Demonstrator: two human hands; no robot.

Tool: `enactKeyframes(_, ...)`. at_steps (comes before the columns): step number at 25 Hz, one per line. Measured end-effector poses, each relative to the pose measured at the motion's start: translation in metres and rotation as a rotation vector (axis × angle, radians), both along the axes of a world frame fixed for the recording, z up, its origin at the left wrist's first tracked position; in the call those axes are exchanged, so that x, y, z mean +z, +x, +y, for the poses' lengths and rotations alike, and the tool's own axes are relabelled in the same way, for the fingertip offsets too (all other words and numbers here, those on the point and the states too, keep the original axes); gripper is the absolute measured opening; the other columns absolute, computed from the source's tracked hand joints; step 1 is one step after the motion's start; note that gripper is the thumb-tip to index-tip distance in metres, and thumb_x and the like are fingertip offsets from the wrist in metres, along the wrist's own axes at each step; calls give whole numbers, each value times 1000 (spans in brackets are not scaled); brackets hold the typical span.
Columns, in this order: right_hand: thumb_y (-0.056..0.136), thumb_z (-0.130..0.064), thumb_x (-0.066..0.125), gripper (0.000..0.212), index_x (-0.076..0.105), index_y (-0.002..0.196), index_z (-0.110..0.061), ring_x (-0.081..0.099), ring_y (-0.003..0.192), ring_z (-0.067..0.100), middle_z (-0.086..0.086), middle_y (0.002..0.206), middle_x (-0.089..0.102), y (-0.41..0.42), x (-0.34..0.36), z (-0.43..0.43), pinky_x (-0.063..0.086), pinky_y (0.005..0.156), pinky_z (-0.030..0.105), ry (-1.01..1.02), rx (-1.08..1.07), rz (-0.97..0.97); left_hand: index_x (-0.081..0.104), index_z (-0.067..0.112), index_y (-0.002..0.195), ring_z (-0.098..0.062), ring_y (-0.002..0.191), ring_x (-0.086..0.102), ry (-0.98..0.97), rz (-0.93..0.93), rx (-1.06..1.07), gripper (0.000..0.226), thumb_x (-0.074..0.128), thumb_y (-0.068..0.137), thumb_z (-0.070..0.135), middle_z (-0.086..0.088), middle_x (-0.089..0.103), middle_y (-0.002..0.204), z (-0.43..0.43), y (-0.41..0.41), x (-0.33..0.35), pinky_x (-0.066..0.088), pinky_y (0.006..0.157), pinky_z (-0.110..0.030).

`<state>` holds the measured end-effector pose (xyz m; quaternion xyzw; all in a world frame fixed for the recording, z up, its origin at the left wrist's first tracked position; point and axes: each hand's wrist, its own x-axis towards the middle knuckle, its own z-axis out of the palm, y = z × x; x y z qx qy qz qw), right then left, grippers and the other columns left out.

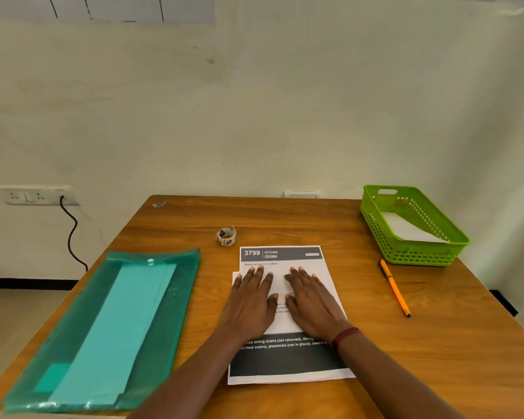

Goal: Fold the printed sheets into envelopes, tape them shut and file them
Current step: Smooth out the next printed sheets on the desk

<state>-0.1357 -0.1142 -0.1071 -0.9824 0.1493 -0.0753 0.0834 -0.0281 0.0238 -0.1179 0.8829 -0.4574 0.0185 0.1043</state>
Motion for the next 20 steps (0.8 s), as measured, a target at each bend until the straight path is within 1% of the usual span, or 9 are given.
enactKeyframes(2, 104, -37, 25, 57, 14, 155, -15, 3, 151, 18, 5, 164, 9, 3, -6, 6, 2, 121, 36, -3, 58, 49, 16, 19, 156, -21, 151, 8, 31, -3, -10, 59, 21, 103, 46, -6, 13, 164, -1, 1, -1, 8, 123, -42)
enactKeyframes(3, 104, -39, 21, 58, 9, 156, -15, 0, 151, 18, 5, 164, 5, 4, -8, 7, 0, 121, 37, -23, 72, 74, 15, 19, 156, -21, 151, 7, 44, -13, -21, 59, 20, 103, 45, -6, 12, 164, -1, 1, -1, 7, 123, -42)
enactKeyframes(6, 103, -44, 15, 61, 1, 156, -16, -6, 150, 19, 4, 164, -4, 4, -11, 4, -4, 120, 37, -67, 76, 134, 13, 21, 156, -21, 151, 4, 67, -27, -51, 58, 18, 103, 45, -4, 9, 165, 0, 3, -2, 7, 123, -44)
enactKeyframes(10, 99, -58, 11, 69, -4, 155, -22, -12, 150, 20, 2, 163, -11, 0, -12, -4, -7, 119, 37, -49, 32, 180, 7, 17, 157, -22, 151, 0, 92, 1, 24, 68, 16, 100, 54, -6, 3, 165, 0, 6, -1, 5, 123, -44)
enactKeyframes(12, 95, -66, 11, 76, -6, 155, -21, -13, 149, 20, 3, 162, -13, -8, -11, -12, -6, 120, 38, -37, -19, 200, 3, 13, 157, -23, 151, -4, 107, 42, 81, 77, 15, 97, 61, -8, -1, 165, 3, 10, -2, 3, 123, -44)
enactKeyframes(14, 93, -69, 10, 81, -7, 155, -20, -11, 150, 20, 5, 163, -12, -17, -10, -22, -5, 120, 39, -45, -64, 216, 1, 11, 156, -24, 151, -6, 118, 65, 119, 84, 14, 95, 66, -9, -2, 165, 6, 14, -2, 2, 123, -44)
enactKeyframes(17, 93, -69, 9, 82, -7, 155, -18, -11, 150, 19, 5, 163, -11, -23, -7, -29, -6, 120, 40, -32, -83, 227, 0, 11, 156, -22, 151, -6, 114, 76, 141, 83, 14, 95, 66, -9, -1, 165, 12, 21, -1, 2, 123, -43)
enactKeyframes(20, 93, -69, 9, 81, -7, 155, -18, -12, 149, 19, 5, 163, -11, -23, -9, -27, -6, 121, 41, -27, -86, 218, 7, 11, 156, -22, 151, -2, 69, 56, 133, 78, 15, 98, 62, -9, 4, 165, 16, 23, -3, 3, 123, -42)
